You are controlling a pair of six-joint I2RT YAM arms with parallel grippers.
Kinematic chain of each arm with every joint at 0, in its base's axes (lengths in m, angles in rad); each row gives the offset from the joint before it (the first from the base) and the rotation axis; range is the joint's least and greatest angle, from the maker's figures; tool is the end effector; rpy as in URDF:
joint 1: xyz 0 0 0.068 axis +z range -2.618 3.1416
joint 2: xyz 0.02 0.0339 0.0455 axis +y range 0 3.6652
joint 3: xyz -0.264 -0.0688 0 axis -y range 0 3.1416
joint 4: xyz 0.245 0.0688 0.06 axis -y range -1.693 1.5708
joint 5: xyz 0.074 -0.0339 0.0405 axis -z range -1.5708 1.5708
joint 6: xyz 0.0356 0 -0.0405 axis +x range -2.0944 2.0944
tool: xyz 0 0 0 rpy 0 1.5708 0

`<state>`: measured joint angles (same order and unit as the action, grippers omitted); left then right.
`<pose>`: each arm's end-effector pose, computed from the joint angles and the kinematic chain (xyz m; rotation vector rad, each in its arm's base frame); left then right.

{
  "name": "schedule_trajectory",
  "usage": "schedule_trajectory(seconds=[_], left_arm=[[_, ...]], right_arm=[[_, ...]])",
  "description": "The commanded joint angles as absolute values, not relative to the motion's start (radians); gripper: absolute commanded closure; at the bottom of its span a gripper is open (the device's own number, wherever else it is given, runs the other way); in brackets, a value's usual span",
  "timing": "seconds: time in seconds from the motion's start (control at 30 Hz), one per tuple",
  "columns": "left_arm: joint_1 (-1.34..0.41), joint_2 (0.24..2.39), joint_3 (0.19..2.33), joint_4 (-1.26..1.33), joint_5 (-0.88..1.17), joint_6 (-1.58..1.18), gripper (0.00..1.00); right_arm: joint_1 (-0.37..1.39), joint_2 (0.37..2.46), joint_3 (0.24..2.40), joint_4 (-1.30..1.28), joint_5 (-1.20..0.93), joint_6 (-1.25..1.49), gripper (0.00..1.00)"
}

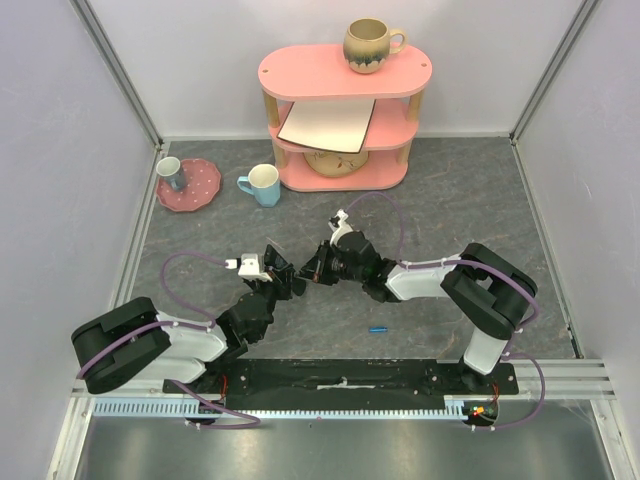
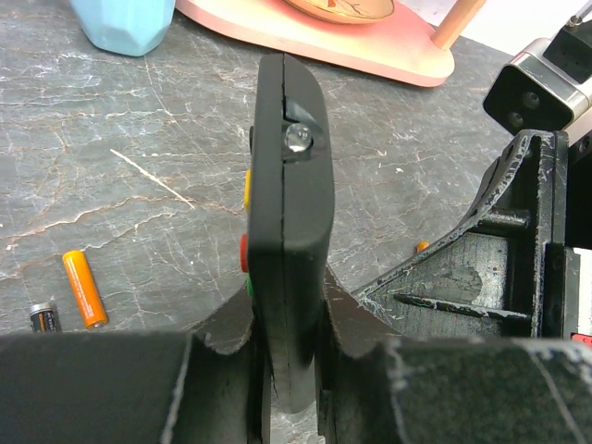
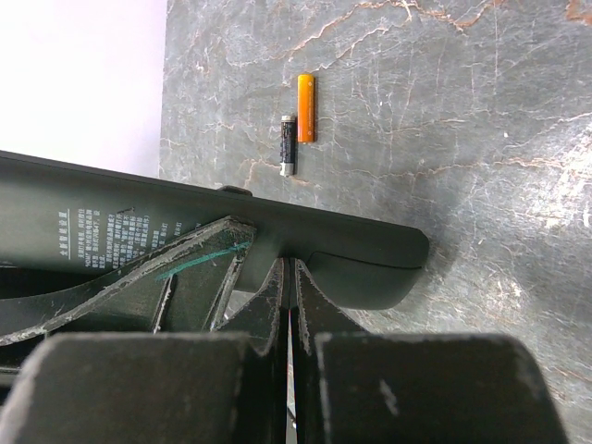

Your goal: Load the batteries into the remote control

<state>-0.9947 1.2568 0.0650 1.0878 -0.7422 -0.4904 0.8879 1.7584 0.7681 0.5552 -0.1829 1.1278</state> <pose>0.1207 -0.1417 0.1488 -0.1421 1.6662 -0.5090 0.2175 0.2776 0.1550 0.1429 2.3206 1.3658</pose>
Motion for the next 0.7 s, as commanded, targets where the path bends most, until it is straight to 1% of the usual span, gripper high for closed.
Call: schedule_trajectory(seconds=[0.0, 0.23, 0.67], left_arm=[[-1.014, 1.258, 0.103, 1.137, -0.683, -0.462, 0.98], [-1.012, 1.258, 0.106, 1.135, -0.695, -0.448, 0.98], [-1.012, 1.246, 0.107, 1.127, -0.701, -0.439, 0.98]], right_arm=[[0.914, 1.816, 0.784, 0.362, -0.149, 1.071, 1.0], [0.916, 1.807, 0.793, 0.279, -0.14, 1.034, 1.0], [0.916, 1.818, 0.785, 0.233, -0.143, 1.014, 1.0]])
